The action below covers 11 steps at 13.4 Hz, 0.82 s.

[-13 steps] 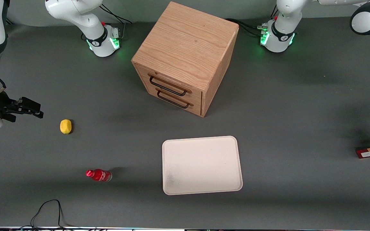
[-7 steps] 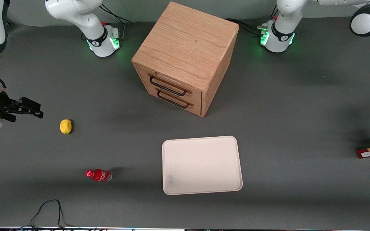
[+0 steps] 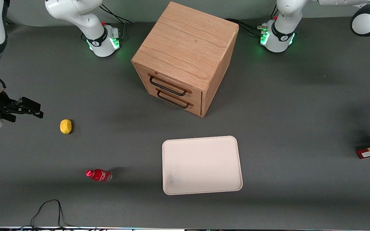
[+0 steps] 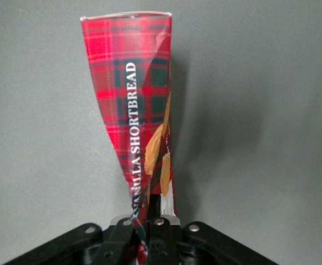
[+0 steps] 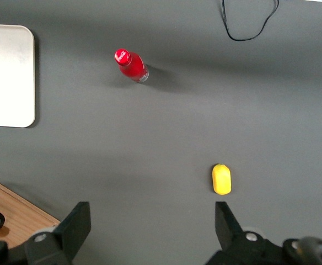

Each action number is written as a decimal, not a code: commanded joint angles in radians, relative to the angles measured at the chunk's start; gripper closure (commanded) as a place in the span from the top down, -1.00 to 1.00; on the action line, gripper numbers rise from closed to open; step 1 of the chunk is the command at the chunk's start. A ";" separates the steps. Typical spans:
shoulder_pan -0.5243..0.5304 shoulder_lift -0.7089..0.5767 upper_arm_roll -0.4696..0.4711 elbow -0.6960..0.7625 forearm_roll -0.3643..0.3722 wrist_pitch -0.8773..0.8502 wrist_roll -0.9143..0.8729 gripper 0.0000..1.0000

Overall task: Place red cookie box on tray
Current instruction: 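Lift the red box upright with the left gripper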

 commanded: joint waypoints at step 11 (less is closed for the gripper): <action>-0.137 -0.218 0.004 0.131 0.044 -0.468 -0.311 -1.00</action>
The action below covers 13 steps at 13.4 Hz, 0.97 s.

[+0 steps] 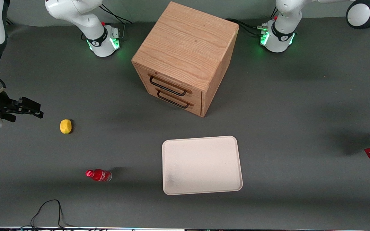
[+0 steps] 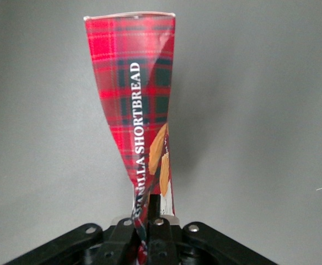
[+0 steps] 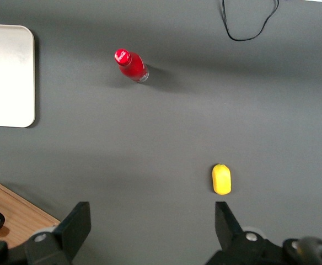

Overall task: Place red cookie box on tray
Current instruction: 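Lift the red box upright with the left gripper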

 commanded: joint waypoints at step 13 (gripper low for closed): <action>-0.258 -0.388 -0.018 -0.121 -0.096 -0.488 -1.270 -1.00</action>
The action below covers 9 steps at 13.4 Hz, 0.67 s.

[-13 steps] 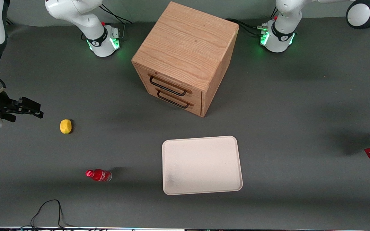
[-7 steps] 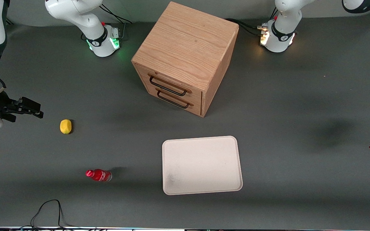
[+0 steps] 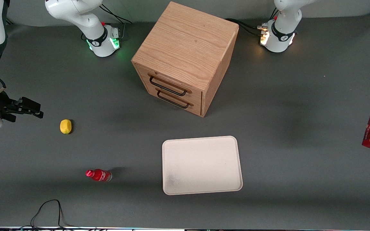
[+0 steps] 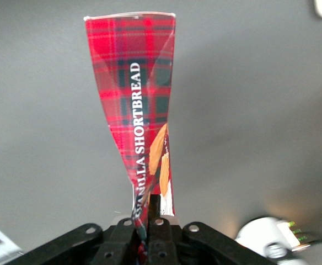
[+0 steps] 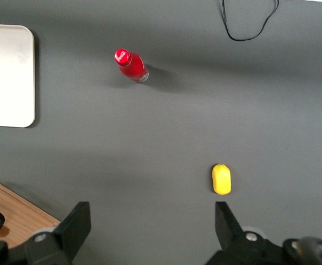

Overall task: Place red cookie box on tray
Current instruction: 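Lift the red box upright with the left gripper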

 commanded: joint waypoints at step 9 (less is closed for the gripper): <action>-0.280 -0.132 0.013 -0.079 -0.083 -0.063 -0.630 -1.00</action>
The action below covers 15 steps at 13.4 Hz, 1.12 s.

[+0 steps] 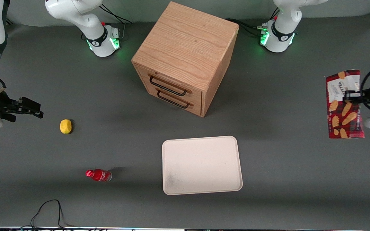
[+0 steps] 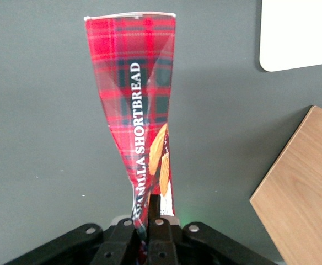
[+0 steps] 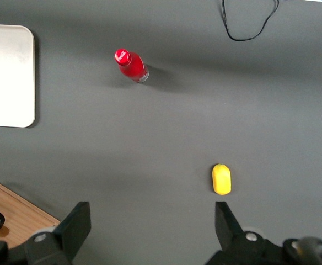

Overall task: Place red cookie box on tray
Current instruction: 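Carry the held red box over the white tray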

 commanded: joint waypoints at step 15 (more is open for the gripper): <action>-0.379 0.469 0.009 0.187 -0.045 0.673 -0.387 -1.00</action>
